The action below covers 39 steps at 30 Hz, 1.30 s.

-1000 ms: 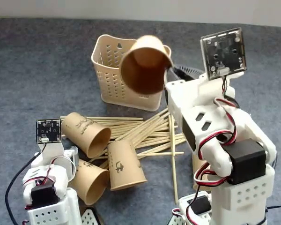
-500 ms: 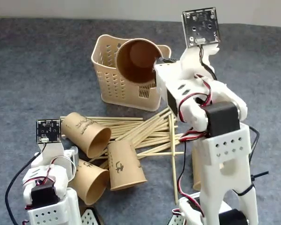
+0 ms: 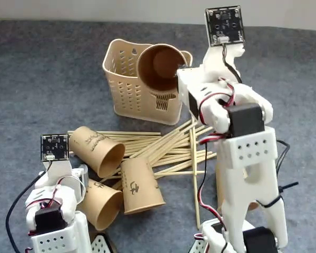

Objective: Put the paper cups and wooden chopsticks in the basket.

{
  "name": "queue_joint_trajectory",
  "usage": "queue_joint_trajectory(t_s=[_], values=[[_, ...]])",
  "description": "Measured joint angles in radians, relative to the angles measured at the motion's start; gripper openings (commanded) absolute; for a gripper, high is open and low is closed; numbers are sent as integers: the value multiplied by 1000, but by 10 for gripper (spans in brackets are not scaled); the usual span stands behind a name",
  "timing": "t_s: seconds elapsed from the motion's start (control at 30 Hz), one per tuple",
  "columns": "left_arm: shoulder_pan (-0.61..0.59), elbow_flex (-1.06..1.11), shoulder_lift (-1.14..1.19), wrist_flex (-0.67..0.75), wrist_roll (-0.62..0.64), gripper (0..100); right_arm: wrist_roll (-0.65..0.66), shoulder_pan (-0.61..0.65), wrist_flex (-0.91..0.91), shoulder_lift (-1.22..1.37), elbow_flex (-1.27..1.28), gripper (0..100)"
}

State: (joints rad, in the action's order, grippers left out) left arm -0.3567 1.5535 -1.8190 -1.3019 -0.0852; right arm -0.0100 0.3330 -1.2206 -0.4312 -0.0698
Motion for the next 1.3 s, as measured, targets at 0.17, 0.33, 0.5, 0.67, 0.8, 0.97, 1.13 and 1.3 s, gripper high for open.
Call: queue_joint_trajectory(t_s=[0.17,0.33,0.5,0.67,0.8,0.97,1.13,1.3], values=[[0,0,0,0,0,200,0,-2,2,25,0,210],[0,0,0,0,0,200,0,-3,60,25,0,210],[0,0,0,0,0,200,0,-2,212,28,0,210],[0,0,0,0,0,200,0,-2,281,86,0,210],[0,0,0,0,0,200,-2,0,296,137,0,210],[0,0,0,0,0,200,-2,-3,296,120,2,210],[0,0,0,0,0,200,-2,0,293,58,2,210],[0,0,0,0,0,200,-2,0,290,51,2,210]])
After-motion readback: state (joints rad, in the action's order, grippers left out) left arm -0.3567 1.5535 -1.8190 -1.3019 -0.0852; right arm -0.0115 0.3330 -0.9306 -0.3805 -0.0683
